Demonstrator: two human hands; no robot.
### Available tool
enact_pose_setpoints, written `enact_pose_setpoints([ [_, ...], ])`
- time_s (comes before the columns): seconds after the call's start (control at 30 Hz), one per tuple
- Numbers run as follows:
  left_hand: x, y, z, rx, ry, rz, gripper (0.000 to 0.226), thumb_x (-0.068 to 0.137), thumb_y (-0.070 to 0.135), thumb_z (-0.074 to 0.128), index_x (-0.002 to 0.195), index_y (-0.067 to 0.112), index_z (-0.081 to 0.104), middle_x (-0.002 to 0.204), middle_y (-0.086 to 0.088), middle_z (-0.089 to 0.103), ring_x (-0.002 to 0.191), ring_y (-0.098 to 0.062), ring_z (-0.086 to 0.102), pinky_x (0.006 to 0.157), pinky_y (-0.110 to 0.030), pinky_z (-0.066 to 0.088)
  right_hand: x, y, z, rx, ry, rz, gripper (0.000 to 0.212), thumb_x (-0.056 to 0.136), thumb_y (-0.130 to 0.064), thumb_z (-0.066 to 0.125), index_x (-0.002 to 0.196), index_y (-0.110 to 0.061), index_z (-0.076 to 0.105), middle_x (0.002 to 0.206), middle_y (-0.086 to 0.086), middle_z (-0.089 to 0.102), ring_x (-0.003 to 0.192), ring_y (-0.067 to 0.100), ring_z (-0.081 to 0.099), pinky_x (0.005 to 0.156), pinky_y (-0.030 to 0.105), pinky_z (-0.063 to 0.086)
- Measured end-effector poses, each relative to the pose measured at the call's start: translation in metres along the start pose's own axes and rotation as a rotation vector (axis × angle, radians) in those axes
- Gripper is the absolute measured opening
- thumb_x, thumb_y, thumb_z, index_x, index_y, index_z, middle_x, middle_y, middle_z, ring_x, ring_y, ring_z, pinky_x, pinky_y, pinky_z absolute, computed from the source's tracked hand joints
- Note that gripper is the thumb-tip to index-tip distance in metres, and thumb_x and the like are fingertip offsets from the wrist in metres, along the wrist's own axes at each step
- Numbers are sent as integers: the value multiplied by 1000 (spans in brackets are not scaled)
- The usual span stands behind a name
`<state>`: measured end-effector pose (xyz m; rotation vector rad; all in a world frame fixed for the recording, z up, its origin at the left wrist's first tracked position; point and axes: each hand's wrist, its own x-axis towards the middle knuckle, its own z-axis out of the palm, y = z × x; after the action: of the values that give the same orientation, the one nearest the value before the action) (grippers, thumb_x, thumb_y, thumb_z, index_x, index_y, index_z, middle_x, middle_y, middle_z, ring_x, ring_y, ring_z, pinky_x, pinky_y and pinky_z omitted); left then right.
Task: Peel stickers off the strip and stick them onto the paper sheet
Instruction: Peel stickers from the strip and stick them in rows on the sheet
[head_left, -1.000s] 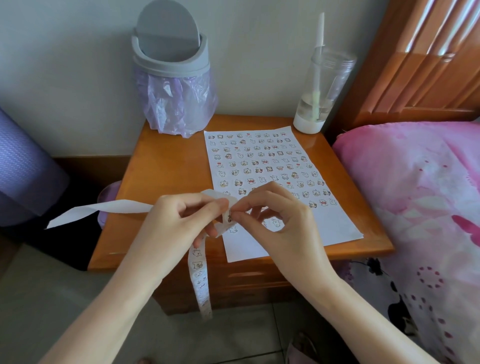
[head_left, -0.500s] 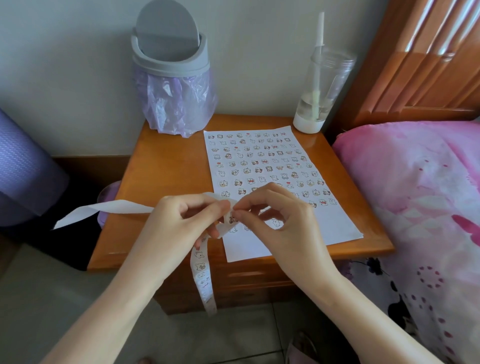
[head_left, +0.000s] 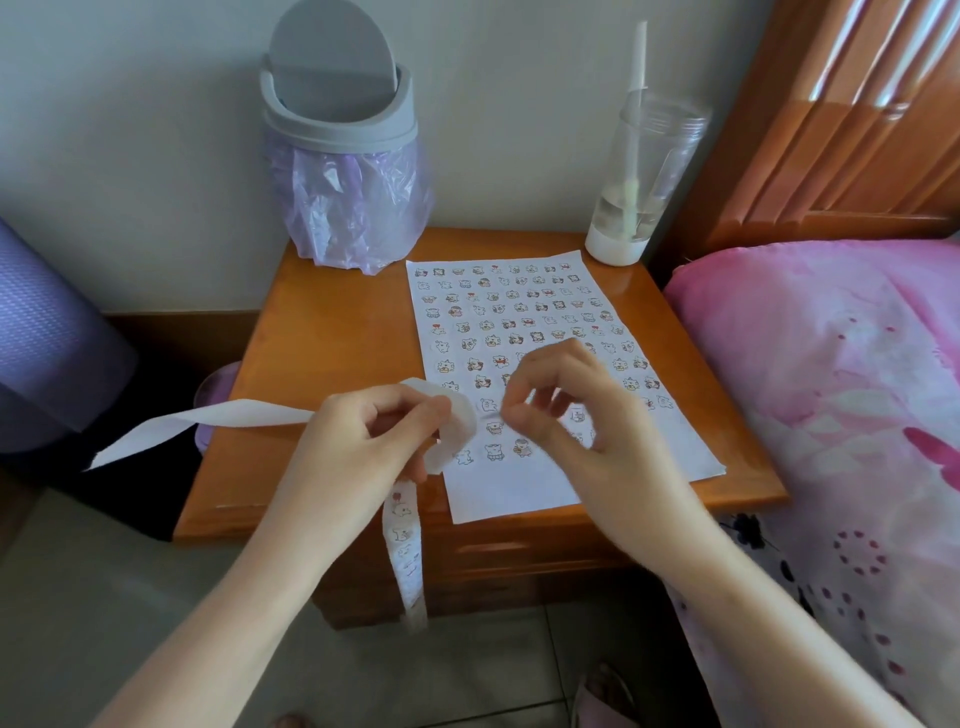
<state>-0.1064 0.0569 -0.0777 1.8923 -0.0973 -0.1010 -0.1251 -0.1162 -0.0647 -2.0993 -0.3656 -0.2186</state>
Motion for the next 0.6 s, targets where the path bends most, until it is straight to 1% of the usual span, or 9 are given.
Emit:
enact_pose_setpoints([
  [0.07,0,-2,1,7,-16,-5,20,89,28,57,75,19,69,43,4,54,37,0,47,39,-6,34,5,3,-21,50,29,72,9,87,-17,61,84,-25,61,87,-10,67,83,6,60,71,17,47],
  [0.13,0,-4,2,30,-37,-4,18,89,31,56,78,25,69,43,3,54,38,0,47,42,-7,36,9,14,-40,21,38,196,6,86,-19,62,83,-24,64,81,-8,70,74,6,61,67,23,48],
  [0.23,-1,-8,4,87,-55,11,16,89,35,55,80,31,68,44,2,56,42,-3,51,48,-13,42,10,34,-63,-46,1,390,7,86,-16,63,83,-21,66,75,-7,67,57,-3,54,59,17,48],
  [0.3,0,-9,5,124,-63,15,15,89,36,55,81,31,67,44,4,55,43,-3,52,48,-12,43,9,42,-72,-70,-32,460,6,86,-16,63,84,-19,68,75,-6,68,51,-5,51,55,13,49],
  [0.4,1,-11,7,164,-66,23,15,89,37,54,81,33,66,43,4,55,43,-4,52,47,-10,42,7,52,-77,-111,-78,509,6,86,-17,64,84,-16,69,70,-6,66,48,-6,50,52,8,45],
  [0.53,0,-13,9,206,-61,49,20,90,37,54,72,34,63,45,1,57,44,-8,54,55,-21,48,8,60,-79,-123,-94,532,7,85,-19,65,84,-14,70,74,2,68,47,-3,49,54,13,46],
  [0.57,0,-13,9,211,-59,52,21,90,36,54,71,34,62,45,1,57,44,-8,55,55,-19,48,9,62,-79,-119,-93,533,7,85,-18,65,85,-14,70,75,3,68,47,-2,49,54,14,46],
  [0.6,0,-13,10,214,-57,55,21,90,36,54,70,34,61,45,1,57,44,-7,55,52,-14,46,9,64,-79,-120,-91,531,6,85,-18,65,85,-14,70,76,4,69,48,-2,49,54,14,45],
])
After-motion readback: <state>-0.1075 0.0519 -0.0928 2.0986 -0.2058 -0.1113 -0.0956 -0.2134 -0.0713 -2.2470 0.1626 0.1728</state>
